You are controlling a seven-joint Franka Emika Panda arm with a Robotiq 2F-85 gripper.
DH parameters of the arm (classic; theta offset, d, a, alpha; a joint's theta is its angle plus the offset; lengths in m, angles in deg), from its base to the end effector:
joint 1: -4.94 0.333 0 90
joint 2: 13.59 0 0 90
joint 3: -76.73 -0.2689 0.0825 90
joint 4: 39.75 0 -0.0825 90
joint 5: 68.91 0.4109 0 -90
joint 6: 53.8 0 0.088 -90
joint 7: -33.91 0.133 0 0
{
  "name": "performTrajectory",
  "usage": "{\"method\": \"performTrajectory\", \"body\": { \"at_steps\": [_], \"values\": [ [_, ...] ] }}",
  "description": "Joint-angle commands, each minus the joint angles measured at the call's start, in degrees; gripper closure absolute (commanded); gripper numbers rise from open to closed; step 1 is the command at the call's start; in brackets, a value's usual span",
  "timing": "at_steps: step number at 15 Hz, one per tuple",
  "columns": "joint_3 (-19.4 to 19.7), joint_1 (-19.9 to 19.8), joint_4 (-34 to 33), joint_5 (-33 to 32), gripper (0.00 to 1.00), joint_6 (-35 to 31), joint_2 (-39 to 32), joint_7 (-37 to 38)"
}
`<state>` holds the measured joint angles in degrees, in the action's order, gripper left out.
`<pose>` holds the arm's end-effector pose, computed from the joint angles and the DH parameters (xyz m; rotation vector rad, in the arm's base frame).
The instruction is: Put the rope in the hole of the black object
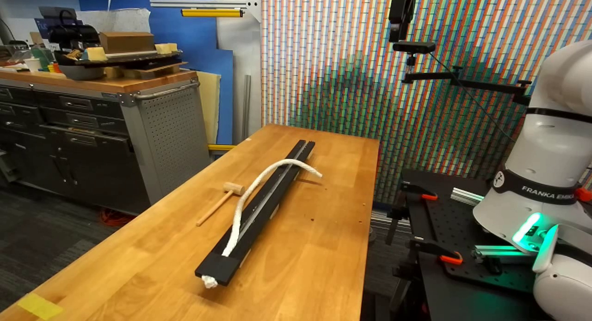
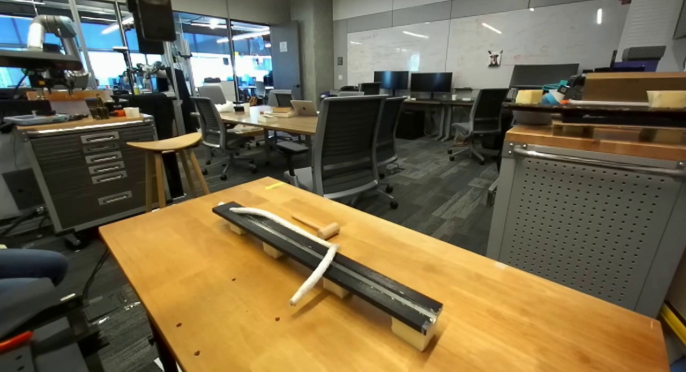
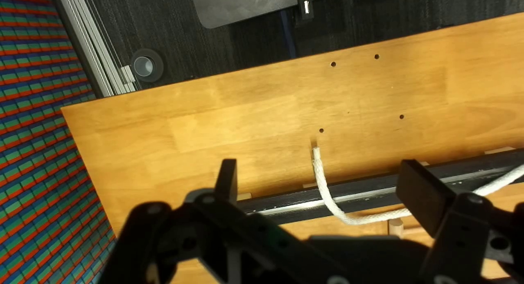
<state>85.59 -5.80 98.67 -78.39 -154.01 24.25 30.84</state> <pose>0.3784 -0.1544 0.4648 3.0569 -0.3461 -0.0352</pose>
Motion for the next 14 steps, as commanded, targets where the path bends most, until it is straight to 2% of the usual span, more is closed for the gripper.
{"method": "performTrajectory", "body": {
  "at_steps": [1,10,14],
  "values": [
    [0.24,0.31,-0.15,-0.13,0.0,0.17,-0.03,0.13],
    [-0.63,3.1,-2.62,2.15,0.0,-1.16,-3.85,-0.14],
    [-1.27,3.95,-4.68,3.5,0.0,-4.58,-6.38,1.06]
  ]
}}
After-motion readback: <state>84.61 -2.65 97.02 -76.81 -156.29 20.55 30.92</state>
